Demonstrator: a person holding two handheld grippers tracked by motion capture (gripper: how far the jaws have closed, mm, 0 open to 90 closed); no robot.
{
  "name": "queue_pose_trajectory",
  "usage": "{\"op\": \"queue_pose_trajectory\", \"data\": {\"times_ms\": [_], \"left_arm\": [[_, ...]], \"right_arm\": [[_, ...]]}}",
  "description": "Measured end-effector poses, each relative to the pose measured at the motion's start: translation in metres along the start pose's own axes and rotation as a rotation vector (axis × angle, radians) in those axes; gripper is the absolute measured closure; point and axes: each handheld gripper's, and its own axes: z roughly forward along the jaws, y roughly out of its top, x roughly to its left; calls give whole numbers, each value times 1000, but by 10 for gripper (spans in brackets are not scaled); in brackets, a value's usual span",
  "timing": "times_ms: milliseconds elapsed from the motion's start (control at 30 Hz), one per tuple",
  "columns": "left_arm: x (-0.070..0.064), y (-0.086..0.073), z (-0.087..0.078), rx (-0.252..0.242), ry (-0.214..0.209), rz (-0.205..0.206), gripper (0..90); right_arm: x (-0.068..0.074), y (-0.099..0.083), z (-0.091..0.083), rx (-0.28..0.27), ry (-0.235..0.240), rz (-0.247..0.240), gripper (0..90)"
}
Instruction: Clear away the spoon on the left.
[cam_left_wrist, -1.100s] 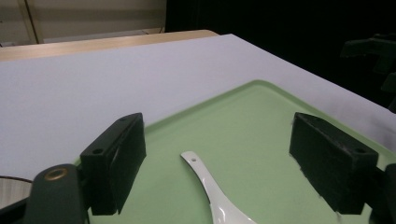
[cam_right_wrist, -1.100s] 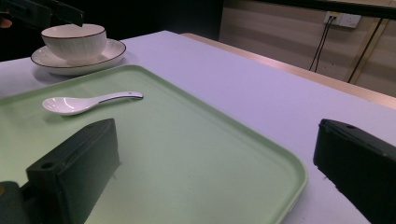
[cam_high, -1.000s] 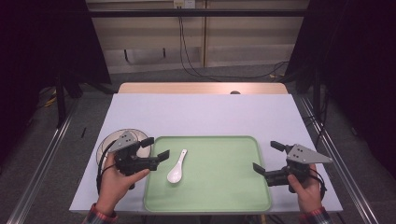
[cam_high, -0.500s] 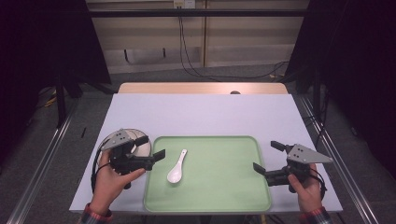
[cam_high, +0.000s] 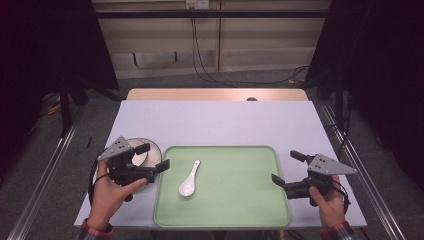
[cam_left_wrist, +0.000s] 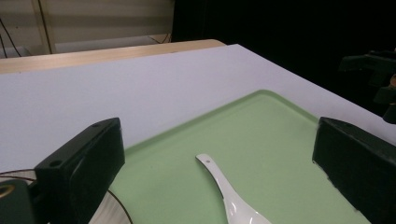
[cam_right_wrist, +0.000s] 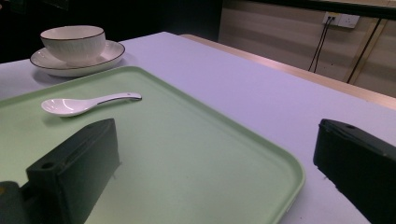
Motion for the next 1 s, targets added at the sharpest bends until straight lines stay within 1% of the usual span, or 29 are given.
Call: {"op": "queue_pose_trajectory", "data": {"times_ms": [67,133,167,233,267,300,333,367,400,433,467,500,533,567,600,633,667,733,767,800,833,867,933,1000], "left_arm": [[1,0,-3,-5,1,5,14],[3,1,-5,-7,-10,8,14],[3,1,-7,-2,9,13,14],[5,1,-9,-5,-3,9,14],[6,1,-11,-3,2,8,13],[7,1,-12,-7,-7,9,14],[7,1,-14,0,8,14,14],[8,1,-15,-2,9,12,14],[8,1,-16,-2,7,10,14],[10,1,-17,-6,-3,14,14],[10,1,-19,-1,19,13,13],[11,1,-19,-6,6,9,13],[12,1,-20,-2,10,15,14],[13,1,-22,-1,27,15,14],[14,0,-23,-9,17,12,14],[14,0,-24,-3,32,11,15],[16,0,-25,-7,27,14,15],[17,0,-28,-8,44,17,16],[18,-1,-29,-13,36,14,15],[19,-1,-30,-17,42,15,16],[20,-1,-32,-14,41,26,16],[21,-2,-32,-22,36,18,15],[22,-2,-36,-20,52,22,16],[24,-3,-38,-27,45,27,16]], "right_arm": [[0,0,0,1,0,2,0],[0,0,0,0,0,2,1],[0,0,0,0,1,1,1],[0,0,0,1,0,1,0],[0,0,0,1,1,1,0],[0,0,0,0,1,-2,1],[0,0,0,0,-2,0,0],[0,0,0,0,1,0,1],[0,0,0,1,0,0,0],[0,0,0,0,-1,0,1],[-1,0,0,2,7,-2,1],[-1,0,0,1,-2,1,0],[-1,0,0,-2,-3,1,0],[-1,0,0,-2,-2,1,1],[-1,0,0,-2,-3,0,1],[-1,0,0,-1,-3,2,0],[-1,0,0,-1,-3,3,1],[-1,0,0,-1,-1,1,1],[-1,0,0,-1,-1,1,1],[-1,0,0,-1,-2,0,1],[-1,0,0,-1,-2,0,0],[-1,0,0,-2,5,2,0],[-1,0,0,-1,6,-1,0],[-1,0,0,-1,5,1,1]]}}
